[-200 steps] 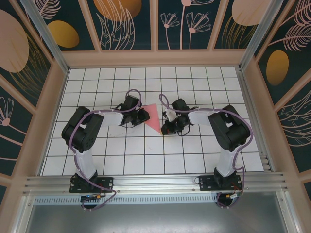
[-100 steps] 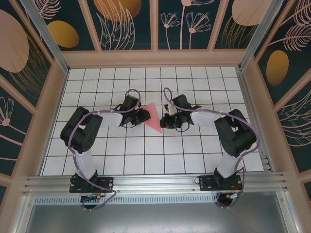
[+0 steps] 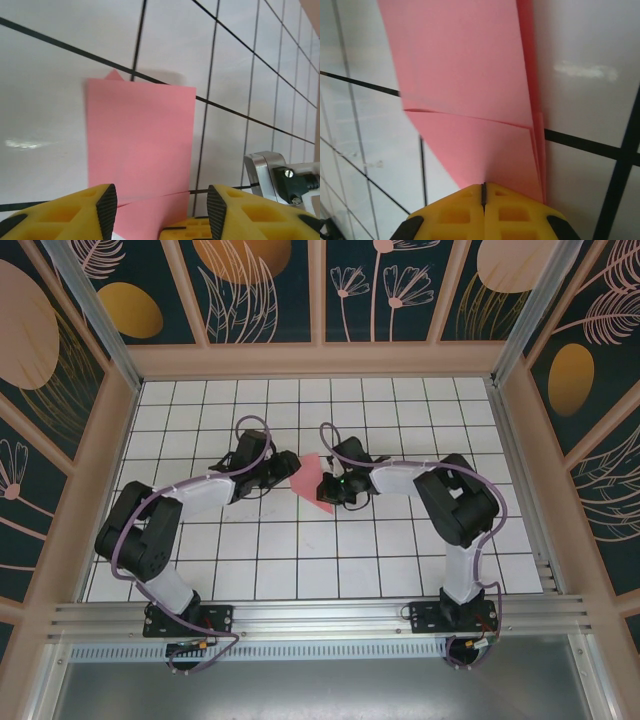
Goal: Fold a paper plane with a square sheet of paper (pick it up from the middle)
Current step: Rotate the paper at the center of the table.
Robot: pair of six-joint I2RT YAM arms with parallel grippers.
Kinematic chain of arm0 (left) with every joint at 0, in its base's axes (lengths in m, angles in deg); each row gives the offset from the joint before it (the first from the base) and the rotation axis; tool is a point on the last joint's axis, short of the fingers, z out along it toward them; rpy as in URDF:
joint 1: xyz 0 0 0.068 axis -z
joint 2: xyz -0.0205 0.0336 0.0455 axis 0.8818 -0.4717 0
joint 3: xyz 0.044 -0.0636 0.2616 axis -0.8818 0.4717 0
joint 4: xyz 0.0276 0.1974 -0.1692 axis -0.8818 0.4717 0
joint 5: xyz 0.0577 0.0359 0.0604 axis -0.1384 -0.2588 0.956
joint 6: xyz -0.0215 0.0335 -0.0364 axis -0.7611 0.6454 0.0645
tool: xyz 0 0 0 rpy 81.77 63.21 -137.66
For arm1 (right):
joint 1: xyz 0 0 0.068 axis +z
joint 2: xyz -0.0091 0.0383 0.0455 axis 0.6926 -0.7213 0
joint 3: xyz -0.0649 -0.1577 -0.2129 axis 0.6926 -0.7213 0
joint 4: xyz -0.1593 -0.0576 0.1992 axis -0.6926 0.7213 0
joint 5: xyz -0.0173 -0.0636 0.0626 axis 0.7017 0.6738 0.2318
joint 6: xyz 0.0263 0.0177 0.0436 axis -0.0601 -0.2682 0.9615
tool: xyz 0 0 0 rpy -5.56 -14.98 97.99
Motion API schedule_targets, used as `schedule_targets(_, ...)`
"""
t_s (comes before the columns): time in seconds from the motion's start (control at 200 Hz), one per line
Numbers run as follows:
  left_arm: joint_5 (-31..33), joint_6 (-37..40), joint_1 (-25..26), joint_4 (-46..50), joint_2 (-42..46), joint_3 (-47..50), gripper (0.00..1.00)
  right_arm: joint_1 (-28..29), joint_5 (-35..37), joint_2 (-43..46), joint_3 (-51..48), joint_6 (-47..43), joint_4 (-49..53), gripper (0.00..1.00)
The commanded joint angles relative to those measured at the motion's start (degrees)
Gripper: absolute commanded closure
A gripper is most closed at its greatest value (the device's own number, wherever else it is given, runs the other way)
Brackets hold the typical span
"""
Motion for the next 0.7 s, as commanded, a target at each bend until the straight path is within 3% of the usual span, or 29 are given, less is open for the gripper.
schedule_targets(0.0,3.6,0.16,-0.26,3.14,2.11,1.17,0.42,-0.03,1.1,-1.7,1.56,-7.68,9.88,0.96)
schedule_targets(0.26,9.04,0.57,-0.26,6.38,6.74,3.4,0.29,-0.51,8.39,1.78,-2.18,-17.07,20.17,0.94)
schedule_targets(0.355,10.39,0.41,-0.26,6.62,8.84,4.87,0.22,-1.11,10.72,5.79,-1.51,-14.58,18.66,0.88)
schedule_targets(0.485,10.31,1.17,-0.26,5.29,11.33,7.11,0.11,-1.2,12.58,9.83,-0.33,-7.15,13.45,0.69)
schedule_targets(0.696,2.33,1.32,-0.31,-1.42,12.34,10.74,0.07,-1.11,9.81,8.31,-0.69,2.25,5.29,0.67)
